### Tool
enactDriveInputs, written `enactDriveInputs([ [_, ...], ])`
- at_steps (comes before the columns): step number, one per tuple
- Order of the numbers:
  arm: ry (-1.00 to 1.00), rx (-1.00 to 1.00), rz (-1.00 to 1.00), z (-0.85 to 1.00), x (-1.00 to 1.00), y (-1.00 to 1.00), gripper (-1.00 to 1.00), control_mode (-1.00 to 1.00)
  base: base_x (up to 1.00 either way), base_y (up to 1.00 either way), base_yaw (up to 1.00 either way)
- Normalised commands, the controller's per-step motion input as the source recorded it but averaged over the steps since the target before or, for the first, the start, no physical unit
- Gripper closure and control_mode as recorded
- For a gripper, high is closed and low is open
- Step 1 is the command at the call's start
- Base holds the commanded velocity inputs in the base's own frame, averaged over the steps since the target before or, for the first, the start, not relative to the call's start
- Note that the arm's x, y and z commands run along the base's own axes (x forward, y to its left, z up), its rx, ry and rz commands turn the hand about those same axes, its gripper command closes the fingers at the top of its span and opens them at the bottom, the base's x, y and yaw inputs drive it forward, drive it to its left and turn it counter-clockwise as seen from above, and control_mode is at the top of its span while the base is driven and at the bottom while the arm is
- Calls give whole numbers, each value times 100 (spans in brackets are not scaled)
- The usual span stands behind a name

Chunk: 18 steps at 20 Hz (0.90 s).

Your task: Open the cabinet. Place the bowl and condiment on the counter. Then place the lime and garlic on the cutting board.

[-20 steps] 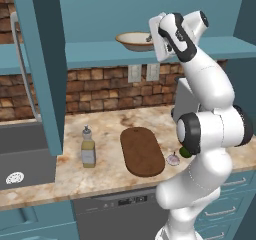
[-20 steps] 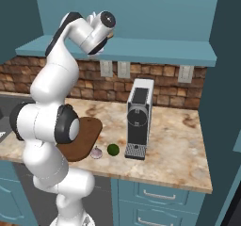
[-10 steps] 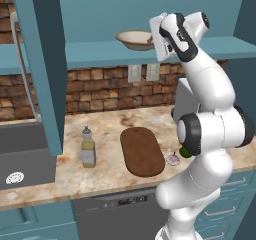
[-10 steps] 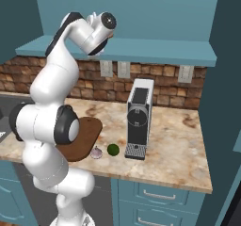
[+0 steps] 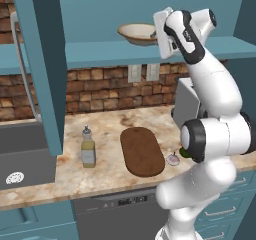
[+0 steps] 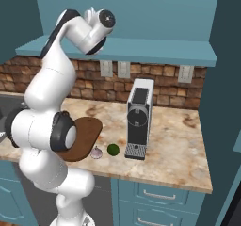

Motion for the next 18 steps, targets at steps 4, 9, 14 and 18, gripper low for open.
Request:
enactDriveInputs([
  [4,0,0,-3,12,-46,-6,100,-100,0,0,0],
  [9,0,0,-5,1,-56,-8,100,-100,0,0,0],
  [14,-1,0,-6,1,-62,-13,100,-100,0,0,0],
  [18,-1,0,-7,0,-58,-12,100,-100,0,0,0],
])
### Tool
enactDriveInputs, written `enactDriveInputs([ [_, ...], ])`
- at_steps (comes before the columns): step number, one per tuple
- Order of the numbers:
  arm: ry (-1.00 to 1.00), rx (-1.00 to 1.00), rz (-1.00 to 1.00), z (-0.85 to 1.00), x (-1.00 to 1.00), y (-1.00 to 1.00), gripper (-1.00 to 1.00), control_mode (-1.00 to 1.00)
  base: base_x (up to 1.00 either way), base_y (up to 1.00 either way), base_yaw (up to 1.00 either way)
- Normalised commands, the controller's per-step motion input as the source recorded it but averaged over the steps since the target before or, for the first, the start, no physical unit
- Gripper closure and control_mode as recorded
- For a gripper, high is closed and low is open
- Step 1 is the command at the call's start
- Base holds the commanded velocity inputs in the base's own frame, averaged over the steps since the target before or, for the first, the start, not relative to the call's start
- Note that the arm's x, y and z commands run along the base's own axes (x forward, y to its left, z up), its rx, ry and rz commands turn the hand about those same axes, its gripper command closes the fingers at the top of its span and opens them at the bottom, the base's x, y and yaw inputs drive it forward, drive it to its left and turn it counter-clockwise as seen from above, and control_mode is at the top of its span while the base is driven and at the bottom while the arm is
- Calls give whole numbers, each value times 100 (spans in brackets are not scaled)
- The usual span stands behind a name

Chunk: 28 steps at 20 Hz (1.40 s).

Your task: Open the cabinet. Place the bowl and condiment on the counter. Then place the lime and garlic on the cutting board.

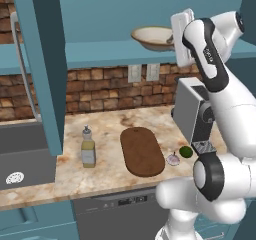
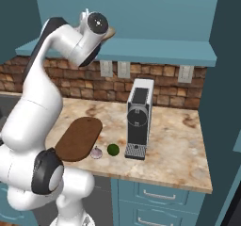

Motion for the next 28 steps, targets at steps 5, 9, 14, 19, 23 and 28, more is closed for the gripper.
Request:
enactDriveInputs([
  [5,0,0,-7,0,-59,-11,100,-100,0,0,0],
  [9,0,0,-9,0,-54,-16,100,-100,0,0,0],
  [14,0,0,-10,0,-44,-27,100,-100,0,0,0],
  [19,0,0,-10,0,-36,-34,100,-100,0,0,0],
  [23,0,0,-9,0,-28,-36,100,-100,0,0,0],
  [28,0,0,-9,0,-31,-36,100,-100,0,0,0],
])
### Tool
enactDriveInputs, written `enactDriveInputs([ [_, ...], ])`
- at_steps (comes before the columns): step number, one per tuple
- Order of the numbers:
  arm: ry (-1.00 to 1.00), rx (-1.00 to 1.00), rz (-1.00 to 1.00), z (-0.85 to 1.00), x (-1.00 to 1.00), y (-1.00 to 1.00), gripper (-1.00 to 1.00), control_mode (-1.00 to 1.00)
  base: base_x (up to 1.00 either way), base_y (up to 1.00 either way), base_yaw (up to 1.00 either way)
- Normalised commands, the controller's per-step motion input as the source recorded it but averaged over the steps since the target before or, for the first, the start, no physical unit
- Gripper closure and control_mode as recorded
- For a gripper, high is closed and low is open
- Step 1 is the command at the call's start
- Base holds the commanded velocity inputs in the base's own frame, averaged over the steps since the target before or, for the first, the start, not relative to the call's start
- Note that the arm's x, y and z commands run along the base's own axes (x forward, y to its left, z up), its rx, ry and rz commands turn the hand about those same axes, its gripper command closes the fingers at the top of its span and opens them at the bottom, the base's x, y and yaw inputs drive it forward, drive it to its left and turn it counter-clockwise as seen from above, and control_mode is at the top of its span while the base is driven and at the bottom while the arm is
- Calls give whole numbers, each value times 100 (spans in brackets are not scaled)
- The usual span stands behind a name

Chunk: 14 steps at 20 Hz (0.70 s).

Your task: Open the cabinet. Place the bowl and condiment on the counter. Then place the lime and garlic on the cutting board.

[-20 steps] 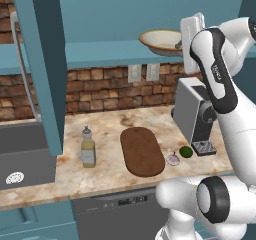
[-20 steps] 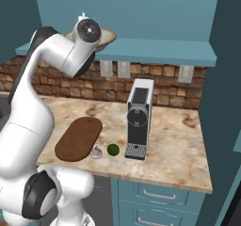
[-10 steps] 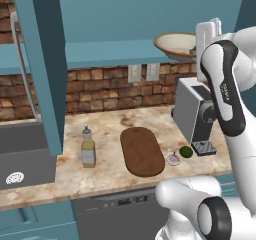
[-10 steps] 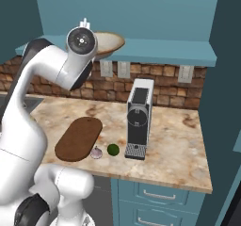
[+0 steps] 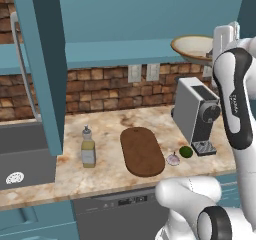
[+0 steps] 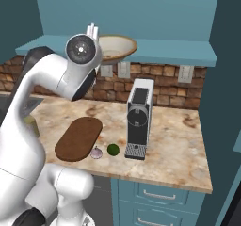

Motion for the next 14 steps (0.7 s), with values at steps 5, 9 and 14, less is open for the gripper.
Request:
enactDriveInputs([
  [5,0,0,-9,-1,-33,-32,100,-100,0,0,0],
  [9,0,0,-9,-5,-35,-31,100,-100,0,0,0],
  [14,0,0,-9,-9,-39,-33,100,-100,0,0,0],
])
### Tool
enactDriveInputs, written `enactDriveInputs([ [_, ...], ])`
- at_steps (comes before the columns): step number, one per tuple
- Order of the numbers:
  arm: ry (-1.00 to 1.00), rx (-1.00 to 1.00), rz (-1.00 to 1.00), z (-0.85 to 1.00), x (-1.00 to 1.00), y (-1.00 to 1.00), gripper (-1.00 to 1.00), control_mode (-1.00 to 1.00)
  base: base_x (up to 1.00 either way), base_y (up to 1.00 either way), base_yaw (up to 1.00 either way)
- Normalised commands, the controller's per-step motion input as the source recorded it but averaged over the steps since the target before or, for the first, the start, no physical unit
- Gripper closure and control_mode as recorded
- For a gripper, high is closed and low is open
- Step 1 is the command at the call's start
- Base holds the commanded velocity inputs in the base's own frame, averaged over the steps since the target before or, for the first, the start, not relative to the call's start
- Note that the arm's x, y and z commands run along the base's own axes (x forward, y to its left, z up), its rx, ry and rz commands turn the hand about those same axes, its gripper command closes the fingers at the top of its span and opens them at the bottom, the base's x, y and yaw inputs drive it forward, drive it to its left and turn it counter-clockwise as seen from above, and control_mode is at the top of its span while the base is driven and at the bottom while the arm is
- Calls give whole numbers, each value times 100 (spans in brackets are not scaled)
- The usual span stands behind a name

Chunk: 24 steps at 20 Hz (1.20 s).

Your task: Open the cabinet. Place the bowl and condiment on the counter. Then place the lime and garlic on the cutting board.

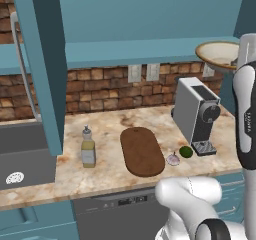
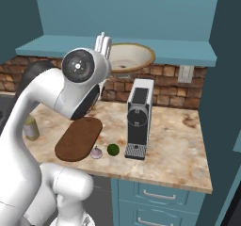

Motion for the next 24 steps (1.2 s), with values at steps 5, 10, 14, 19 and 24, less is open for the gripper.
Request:
enactDriveInputs([
  [5,0,0,-9,-14,-37,-32,100,-100,0,0,0],
  [10,0,0,-8,-20,-28,-28,100,-100,0,0,0],
  [14,0,0,-6,-27,-17,-22,100,-100,0,0,0],
  [19,0,0,-5,-22,-1,-19,100,-100,0,0,0],
  [24,0,0,-6,-20,-4,-25,100,-100,0,0,0],
])
